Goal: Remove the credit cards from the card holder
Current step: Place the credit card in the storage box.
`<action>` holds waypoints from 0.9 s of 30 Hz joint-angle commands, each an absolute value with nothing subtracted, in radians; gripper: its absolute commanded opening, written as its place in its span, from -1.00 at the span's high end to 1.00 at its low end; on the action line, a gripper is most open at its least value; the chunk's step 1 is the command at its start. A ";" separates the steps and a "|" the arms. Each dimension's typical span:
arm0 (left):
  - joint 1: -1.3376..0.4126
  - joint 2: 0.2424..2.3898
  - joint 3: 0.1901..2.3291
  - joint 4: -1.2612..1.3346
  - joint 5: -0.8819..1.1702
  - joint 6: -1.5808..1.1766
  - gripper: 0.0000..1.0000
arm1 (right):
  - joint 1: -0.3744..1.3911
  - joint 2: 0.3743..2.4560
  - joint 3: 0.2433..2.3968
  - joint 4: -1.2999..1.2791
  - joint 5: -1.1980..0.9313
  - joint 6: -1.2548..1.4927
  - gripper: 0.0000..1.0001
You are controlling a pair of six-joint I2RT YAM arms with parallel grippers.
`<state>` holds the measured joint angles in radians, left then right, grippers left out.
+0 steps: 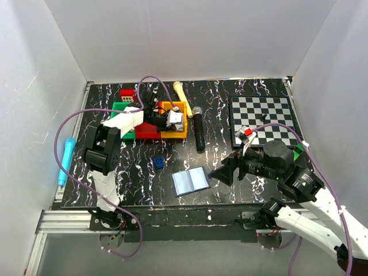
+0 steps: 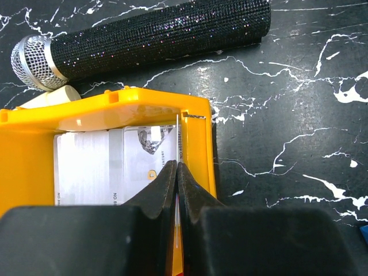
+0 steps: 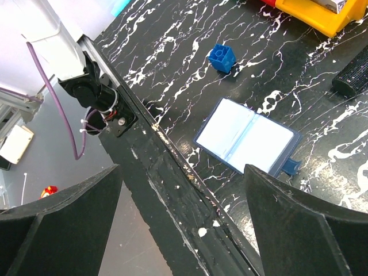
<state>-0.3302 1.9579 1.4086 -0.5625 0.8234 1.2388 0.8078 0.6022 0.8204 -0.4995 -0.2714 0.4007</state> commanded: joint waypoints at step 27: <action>-0.330 2.063 1.526 -0.558 0.686 1.218 1.00 | 0.807 0.634 0.851 -0.479 -0.255 0.342 -0.91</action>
